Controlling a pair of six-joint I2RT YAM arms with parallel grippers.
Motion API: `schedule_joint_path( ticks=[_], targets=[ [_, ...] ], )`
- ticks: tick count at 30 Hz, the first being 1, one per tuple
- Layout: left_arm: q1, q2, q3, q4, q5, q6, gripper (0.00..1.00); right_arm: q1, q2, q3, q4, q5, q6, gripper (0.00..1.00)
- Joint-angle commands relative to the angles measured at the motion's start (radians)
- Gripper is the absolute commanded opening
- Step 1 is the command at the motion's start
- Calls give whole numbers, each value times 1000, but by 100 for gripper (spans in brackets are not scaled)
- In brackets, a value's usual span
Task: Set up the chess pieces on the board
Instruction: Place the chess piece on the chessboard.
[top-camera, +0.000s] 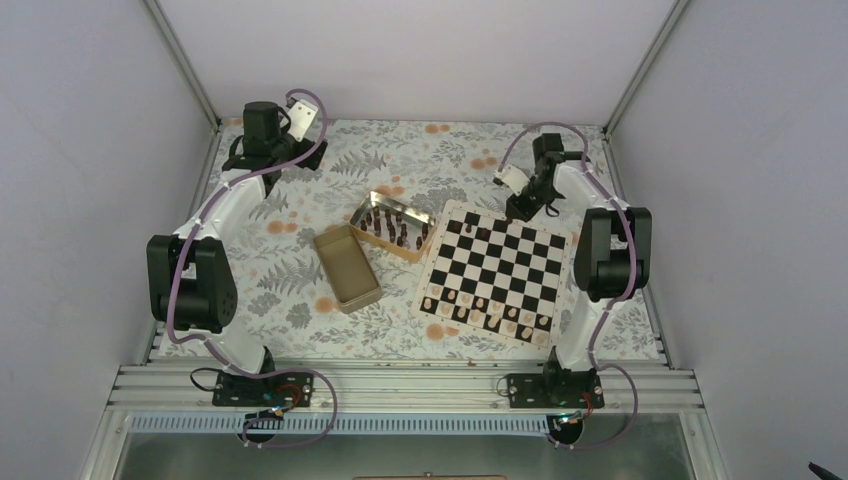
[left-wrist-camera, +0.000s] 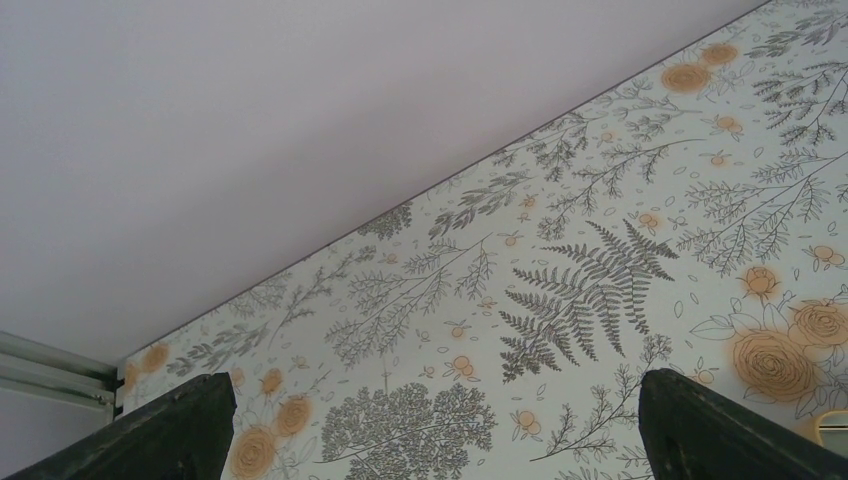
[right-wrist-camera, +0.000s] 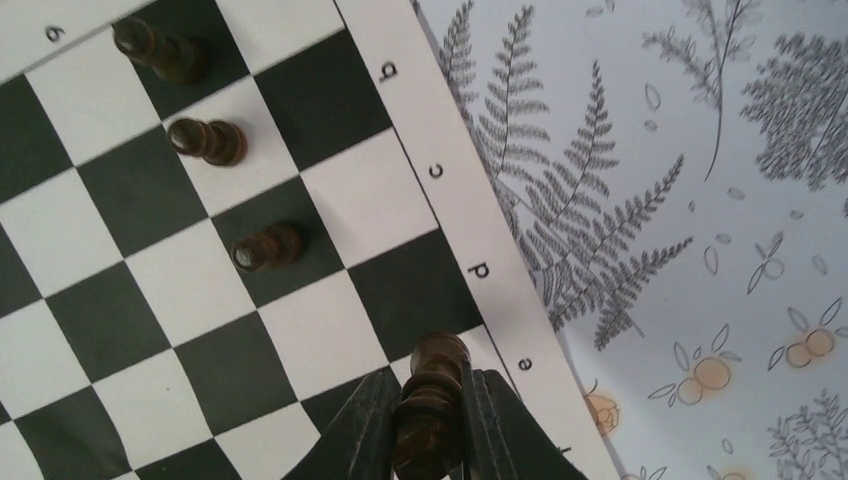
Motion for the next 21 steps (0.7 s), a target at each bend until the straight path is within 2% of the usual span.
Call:
schedule_joint_path(
  ticks=[1,21],
  targets=[
    [-2,-25,-5,5,20,8,100,-20,-35,-32,12,20,9,14],
    [-2,-26,-16,14,20,6,100,-56,-27,-102,77,-11,12,14]
  ],
)
